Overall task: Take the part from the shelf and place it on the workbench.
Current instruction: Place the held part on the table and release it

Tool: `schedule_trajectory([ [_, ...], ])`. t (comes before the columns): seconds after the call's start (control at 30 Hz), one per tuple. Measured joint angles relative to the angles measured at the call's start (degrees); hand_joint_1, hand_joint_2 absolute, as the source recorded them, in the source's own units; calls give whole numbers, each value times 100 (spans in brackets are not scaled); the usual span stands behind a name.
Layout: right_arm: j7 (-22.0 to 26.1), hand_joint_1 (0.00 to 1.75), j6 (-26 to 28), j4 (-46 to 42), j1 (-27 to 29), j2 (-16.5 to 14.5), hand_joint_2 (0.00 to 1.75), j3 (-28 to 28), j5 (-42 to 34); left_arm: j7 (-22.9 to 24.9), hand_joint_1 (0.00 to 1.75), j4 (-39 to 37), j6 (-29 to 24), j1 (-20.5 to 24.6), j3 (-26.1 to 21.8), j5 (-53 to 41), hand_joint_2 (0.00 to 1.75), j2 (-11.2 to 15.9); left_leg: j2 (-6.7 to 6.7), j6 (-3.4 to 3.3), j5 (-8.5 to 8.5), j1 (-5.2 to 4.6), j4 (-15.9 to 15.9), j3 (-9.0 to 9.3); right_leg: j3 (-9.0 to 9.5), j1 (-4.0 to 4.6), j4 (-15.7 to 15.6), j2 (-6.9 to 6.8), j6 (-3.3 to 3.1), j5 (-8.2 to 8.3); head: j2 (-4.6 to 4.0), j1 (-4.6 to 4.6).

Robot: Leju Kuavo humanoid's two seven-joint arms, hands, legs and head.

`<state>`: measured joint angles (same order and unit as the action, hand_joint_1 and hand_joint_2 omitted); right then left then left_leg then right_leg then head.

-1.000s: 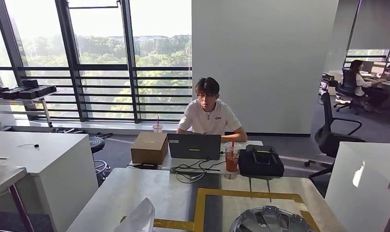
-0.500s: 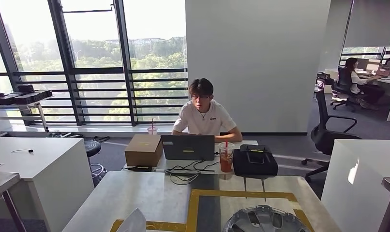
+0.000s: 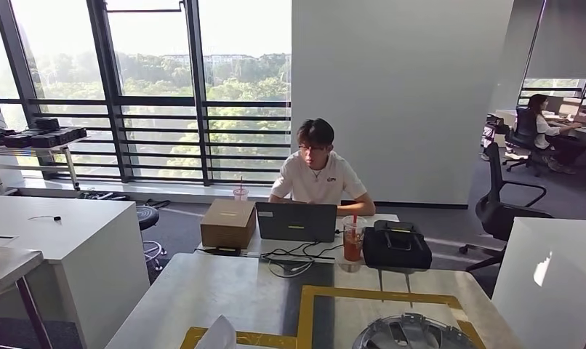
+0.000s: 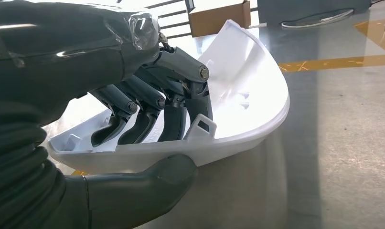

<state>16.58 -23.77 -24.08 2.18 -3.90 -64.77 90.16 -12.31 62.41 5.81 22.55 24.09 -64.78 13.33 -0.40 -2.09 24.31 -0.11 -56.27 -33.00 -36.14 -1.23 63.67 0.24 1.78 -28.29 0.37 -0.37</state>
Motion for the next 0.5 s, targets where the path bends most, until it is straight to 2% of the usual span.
schedule_trajectory([
  [0.03, 1, 0, -1, -11, -2, 2, 0, 1, 0, 0, 161, 9, 1, -1, -5, 0, 175, -7, -4, 20, 14, -13, -21, -7, 186, 5, -374, -1, -12, 131, 0, 1],
  [0.07, 1, 0, -1, -19, -4, 3, 0, 1, 0, -4, 161, 15, 1, -4, -9, 2, 175, -11, -6, 43, 24, -25, -38, -16, 300, 12, -600, -2, -40, 205, 0, -1],
  [0.1, 1, 0, -2, -25, -4, 4, 0, 2, 0, -21, 161, 16, 1, -10, -13, 13, 175, -13, -7, 67, 29, -34, -50, -24, 343, 24, -688, -1, -78, 235, 0, -4],
  [0.17, 1, 0, -14, -36, 2, -1, 0, 9, 0, -111, 80, 37, -23, -38, -16, 52, 175, -20, -6, 115, 34, -25, -60, -37, 347, 21, -692, -2, -142, 263, 0, -9],
  [0.23, -1, 0, -32, -62, 7, -10, 0, 27, 0, -248, 0, 83, -73, -73, -12, 109, 175, -45, 0, 180, 165, -1, -234, -123, 354, -11, -708, -3, -197, 281, 0, -18],
  [0.27, -1, 0, -43, -78, 8, -16, 0, 36, 0, -307, 0, 109, -95, -87, -6, 136, 175, -69, 4, 212, 313, 17, -478, -236, 356, -30, -714, -3, -221, 287, 0, -26],
  [0.33, 0, 0, -80, -123, 16, -26, 0, 44, 0, -389, 0, 158, -127, -131, 13, 174, 175, -147, 7, 269, 679, 58, -1236, -581, 351, -22, -713, -3, -244, 285, 0, -42],
  [0.37, 0, 0, -102, -150, 27, -35, 0, 45, 0, -406, 0, 179, -134, -161, 23, 180, 175, -195, 8, 289, 791, 75, -1564, -735, 350, -19, -713, -3, -244, 284, 0, -43],
  [0.4, 1, 0, -120, -177, 38, -46, 0, 45, 0, -414, 0, 196, -137, -187, 37, 179, 175, -243, 10, 301, 803, 88, -1717, -812, 350, -18, -712, -2, -244, 283, 0, -44],
  [0.43, 0, 0, -131, -203, 48, -58, 0, 46, 0, -411, 0, 210, -137, -202, 51, 174, 175, -289, 13, 304, 706, 98, -1642, -778, 353, -18, -711, -1, -242, 283, 0, -46],
  [0.47, -1, 0, -137, -225, 52, -72, 0, 49, 0, -404, 0, 221, -137, -205, 68, 168, 131, -328, 18, 298, 527, 105, -1349, -636, 359, -18, -710, 3, -241, 282, 0, -48],
  [0.5, -1, 0, -141, -245, 52, -86, 0, 53, 0, -391, 0, 233, -144, -197, 80, 165, 87, -362, 22, 281, 329, 108, -928, -426, 366, -18, -711, 7, -237, 281, 0, -49],
])
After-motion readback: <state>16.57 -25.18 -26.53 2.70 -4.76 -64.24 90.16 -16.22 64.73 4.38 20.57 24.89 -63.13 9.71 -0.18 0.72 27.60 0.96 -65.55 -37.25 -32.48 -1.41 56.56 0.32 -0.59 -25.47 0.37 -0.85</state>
